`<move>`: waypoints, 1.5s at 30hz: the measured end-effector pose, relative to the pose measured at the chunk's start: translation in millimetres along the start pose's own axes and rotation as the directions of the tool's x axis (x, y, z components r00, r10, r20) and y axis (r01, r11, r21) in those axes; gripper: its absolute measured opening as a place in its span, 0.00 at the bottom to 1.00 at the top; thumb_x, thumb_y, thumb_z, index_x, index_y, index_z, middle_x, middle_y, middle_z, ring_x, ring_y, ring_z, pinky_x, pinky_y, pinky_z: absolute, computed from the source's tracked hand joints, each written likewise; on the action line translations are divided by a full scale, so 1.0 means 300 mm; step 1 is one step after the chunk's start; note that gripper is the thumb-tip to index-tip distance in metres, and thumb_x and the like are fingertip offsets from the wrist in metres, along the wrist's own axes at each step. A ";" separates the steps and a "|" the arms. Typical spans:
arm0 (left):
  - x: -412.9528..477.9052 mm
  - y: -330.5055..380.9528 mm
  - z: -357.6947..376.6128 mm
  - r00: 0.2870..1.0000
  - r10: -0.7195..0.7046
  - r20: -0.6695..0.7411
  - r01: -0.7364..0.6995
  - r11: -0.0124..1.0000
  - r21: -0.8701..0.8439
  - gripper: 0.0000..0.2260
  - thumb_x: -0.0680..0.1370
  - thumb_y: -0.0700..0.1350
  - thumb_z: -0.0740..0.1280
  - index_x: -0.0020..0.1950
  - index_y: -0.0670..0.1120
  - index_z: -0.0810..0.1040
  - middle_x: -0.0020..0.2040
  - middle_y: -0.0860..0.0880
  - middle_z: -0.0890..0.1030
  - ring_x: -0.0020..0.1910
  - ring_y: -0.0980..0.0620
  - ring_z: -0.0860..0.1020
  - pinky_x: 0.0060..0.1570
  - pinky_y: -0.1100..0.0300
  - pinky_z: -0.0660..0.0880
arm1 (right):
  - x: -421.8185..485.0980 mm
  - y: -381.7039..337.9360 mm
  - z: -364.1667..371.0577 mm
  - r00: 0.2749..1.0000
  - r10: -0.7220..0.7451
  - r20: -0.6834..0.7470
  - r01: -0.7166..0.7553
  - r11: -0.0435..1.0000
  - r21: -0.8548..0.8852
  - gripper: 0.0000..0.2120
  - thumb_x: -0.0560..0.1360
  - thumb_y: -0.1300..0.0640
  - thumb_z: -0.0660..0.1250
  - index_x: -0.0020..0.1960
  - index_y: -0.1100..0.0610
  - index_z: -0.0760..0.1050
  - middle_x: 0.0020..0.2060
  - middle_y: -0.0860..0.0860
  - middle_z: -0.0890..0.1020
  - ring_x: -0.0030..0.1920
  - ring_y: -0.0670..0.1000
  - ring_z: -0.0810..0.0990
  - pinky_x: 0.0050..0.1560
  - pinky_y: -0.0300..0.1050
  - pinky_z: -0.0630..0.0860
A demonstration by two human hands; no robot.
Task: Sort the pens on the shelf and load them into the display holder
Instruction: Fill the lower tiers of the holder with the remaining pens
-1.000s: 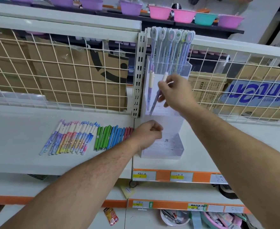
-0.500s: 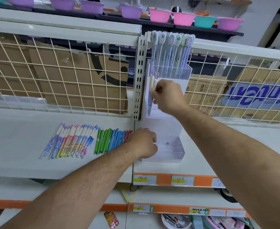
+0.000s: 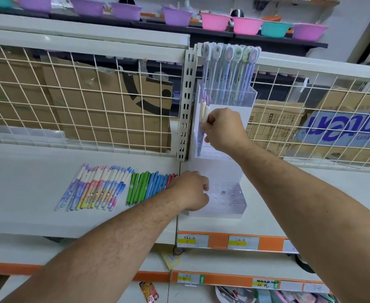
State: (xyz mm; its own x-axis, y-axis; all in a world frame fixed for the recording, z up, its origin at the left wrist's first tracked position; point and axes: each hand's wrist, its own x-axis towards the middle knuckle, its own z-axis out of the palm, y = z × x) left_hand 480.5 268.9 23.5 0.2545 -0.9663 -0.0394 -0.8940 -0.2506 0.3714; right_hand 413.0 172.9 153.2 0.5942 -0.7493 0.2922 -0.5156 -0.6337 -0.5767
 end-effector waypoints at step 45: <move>-0.524 -0.944 -0.138 0.776 -0.592 -0.218 0.547 0.804 -0.233 0.25 0.75 0.61 0.68 0.57 0.42 0.72 0.52 0.45 0.76 0.48 0.44 0.77 0.38 0.56 0.69 | -0.439 -0.355 0.896 0.970 -0.071 0.232 0.055 0.996 0.077 0.03 0.78 0.56 0.67 0.48 0.53 0.79 0.40 0.48 0.83 0.39 0.50 0.81 0.41 0.50 0.80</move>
State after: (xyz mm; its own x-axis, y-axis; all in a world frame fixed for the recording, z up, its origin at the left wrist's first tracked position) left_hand 709.1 494.1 -37.0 0.8068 -0.5888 -0.0485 -0.4933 -0.7166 0.4931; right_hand 555.7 390.8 -28.9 0.7565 -0.6372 0.1474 -0.4334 -0.6572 -0.6166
